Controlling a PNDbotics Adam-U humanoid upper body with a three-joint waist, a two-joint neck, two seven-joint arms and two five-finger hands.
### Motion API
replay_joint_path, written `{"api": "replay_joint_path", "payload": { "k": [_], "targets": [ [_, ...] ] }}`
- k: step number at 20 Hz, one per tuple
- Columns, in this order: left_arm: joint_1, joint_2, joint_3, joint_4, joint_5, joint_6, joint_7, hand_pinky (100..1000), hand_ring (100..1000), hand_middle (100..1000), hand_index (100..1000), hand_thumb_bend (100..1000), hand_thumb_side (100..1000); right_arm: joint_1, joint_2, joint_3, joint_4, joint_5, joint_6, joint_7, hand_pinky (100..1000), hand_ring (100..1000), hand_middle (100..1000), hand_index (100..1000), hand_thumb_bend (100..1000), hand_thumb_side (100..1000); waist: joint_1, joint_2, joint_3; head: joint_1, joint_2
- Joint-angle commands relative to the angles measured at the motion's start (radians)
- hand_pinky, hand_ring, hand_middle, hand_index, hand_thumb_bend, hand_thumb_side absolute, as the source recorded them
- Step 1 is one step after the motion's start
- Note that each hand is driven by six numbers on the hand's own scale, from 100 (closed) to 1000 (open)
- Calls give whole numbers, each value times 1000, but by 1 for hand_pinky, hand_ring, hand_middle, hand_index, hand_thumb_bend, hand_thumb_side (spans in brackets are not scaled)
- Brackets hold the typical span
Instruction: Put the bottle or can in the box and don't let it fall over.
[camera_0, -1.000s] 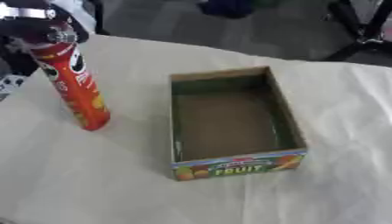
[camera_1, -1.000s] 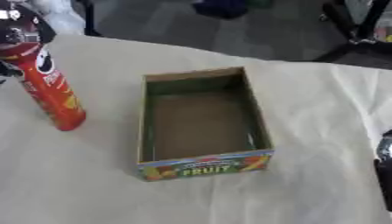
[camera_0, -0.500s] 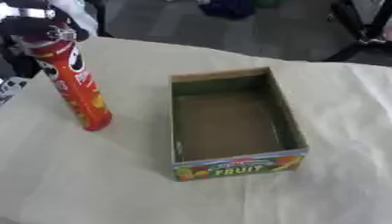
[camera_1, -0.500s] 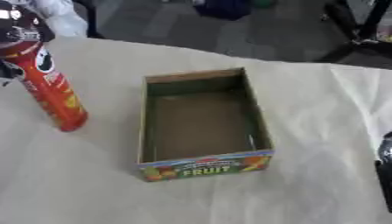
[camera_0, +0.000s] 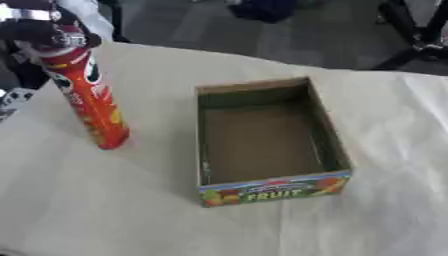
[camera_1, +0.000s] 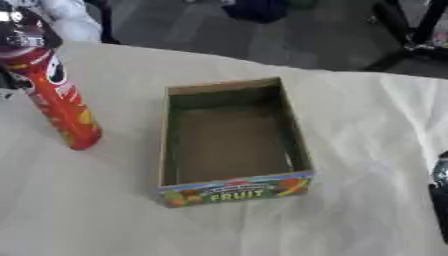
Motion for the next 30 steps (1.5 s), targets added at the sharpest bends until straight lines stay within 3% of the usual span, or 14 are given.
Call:
{"api": "replay_joint_path", "payload": {
  "k": [1,8,23,30],
  "targets": [
    [-25,15,12,-1,-3,-76,-58,640,801,789,832,420,1000,-1,-18,-6,-18,4,-2,-3,377,694,891,952,100,701,5,-24,0,0,-1],
    [-25,15,2,12,0,-123,-58,599,803,784,842,488,1000,0,-18,-6,-18,3,-3,-4,378,694,888,952,100,701,6,-23,2,2,3],
    [-23,19,-13,13,26,-184,-58,549,764,766,791,480,1000,3,-18,-7,-18,3,-4,-5,378,696,884,949,100,698,11,-22,1,1,11],
    [-23,16,-27,32,64,-190,-58,485,710,717,770,427,914,1,-18,-6,-18,3,-6,-7,378,696,882,947,100,694,16,-21,0,1,13]
  ]
}}
